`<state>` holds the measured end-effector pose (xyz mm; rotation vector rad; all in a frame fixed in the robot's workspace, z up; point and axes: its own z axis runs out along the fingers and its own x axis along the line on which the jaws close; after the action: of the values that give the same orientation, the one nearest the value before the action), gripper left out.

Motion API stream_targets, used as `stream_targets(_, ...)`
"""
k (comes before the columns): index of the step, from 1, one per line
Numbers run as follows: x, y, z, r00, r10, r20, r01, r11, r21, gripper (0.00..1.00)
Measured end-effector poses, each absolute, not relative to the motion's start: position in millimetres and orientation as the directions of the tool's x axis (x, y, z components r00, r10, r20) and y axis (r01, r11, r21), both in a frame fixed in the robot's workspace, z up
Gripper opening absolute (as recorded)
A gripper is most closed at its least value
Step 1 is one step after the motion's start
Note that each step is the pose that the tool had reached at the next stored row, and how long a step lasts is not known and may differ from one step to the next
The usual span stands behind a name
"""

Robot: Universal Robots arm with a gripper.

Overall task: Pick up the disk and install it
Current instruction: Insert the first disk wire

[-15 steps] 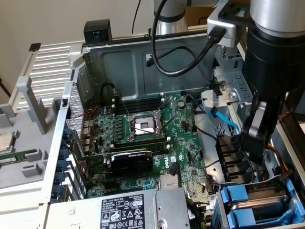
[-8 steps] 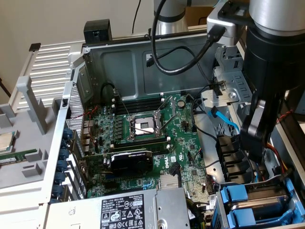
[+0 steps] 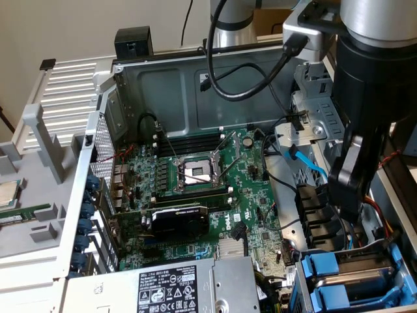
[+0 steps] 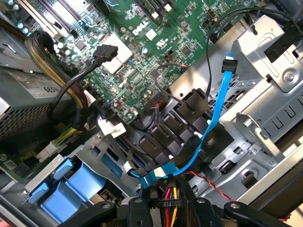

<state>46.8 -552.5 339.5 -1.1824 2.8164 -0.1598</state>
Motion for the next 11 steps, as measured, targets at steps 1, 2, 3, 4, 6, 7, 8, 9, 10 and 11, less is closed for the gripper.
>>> stream_targets(1,46.9,-552.1,339.5,-0.699,-0.714,-0.036,-0.706,0.697,-0.128,0.35)
stream_targets(2,46.8,-551.6,339.6,-0.7,-0.714,-0.035,-0.705,0.698,-0.129,0.35)
stream_targets(3,46.9,-551.0,339.6,-0.701,-0.713,-0.035,-0.704,0.698,-0.129,0.35)
stream_targets(4,46.8,-550.5,339.7,-0.701,-0.712,-0.035,-0.703,0.699,-0.129,0.35)
stream_targets(6,46.9,-549.7,339.7,-0.703,-0.711,-0.034,-0.702,0.7,-0.13,0.35)
stream_targets(7,46.9,-549.4,339.7,-0.703,-0.71,-0.033,-0.701,0.701,-0.131,0.35)
stream_targets(8,46.9,-549.3,339.7,-0.704,-0.71,-0.033,-0.701,0.701,-0.132,0.35)
stream_targets(9,46.8,-549.3,339.6,-0.705,-0.709,-0.032,-0.7,0.702,-0.133,0.35)
stream_targets(10,46.8,-549.3,339.7,-0.706,-0.708,-0.03,-0.699,0.703,-0.134,0.35)
stream_targets(11,46.9,-549.3,339.7,-0.708,-0.706,-0.029,-0.697,0.704,-0.136,0.35)
